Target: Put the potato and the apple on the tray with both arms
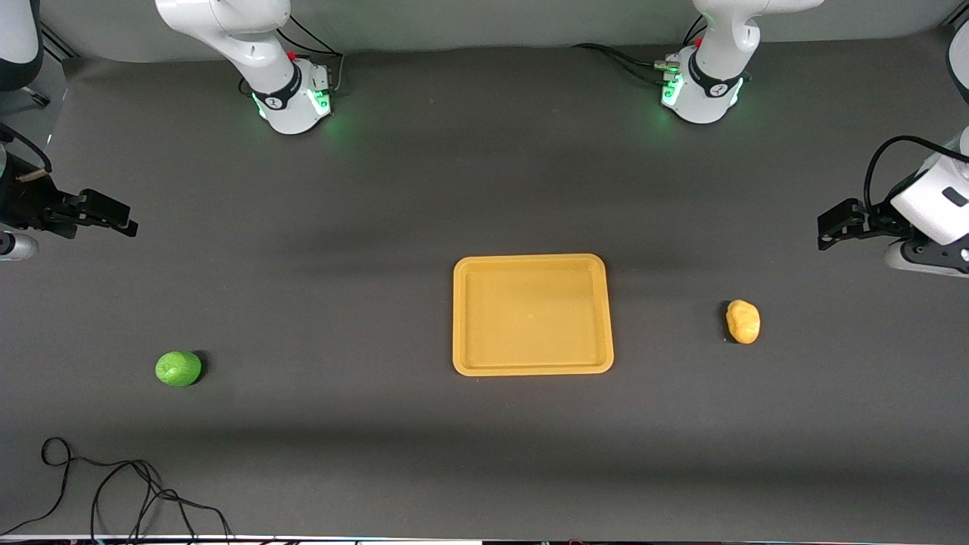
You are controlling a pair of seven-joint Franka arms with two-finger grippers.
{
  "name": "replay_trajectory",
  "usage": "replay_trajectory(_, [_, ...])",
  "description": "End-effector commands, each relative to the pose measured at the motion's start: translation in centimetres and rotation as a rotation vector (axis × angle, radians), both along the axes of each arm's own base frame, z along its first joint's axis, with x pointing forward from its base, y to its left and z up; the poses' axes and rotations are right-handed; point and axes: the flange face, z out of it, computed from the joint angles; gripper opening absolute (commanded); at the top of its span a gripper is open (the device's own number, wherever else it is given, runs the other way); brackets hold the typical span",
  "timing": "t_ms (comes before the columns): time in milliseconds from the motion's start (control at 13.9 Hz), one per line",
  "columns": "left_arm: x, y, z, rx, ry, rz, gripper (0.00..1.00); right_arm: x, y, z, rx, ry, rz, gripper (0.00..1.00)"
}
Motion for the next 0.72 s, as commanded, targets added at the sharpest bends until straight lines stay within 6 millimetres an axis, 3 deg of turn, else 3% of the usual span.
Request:
replay_trajectory(0, [-0.03, 0.01, 0.24, 0.004, -0.008, -0.002, 1.0, 0.01, 0.01, 0.53, -0.01, 0.006, -0.018, 1.0])
replay_trajectory(646, [-0.08, 0.1, 0.25, 0.004, -0.008, -0.001, 1.0, -0.16, -0.06, 0.18, -0.009, 0.031, -0.018, 1.0])
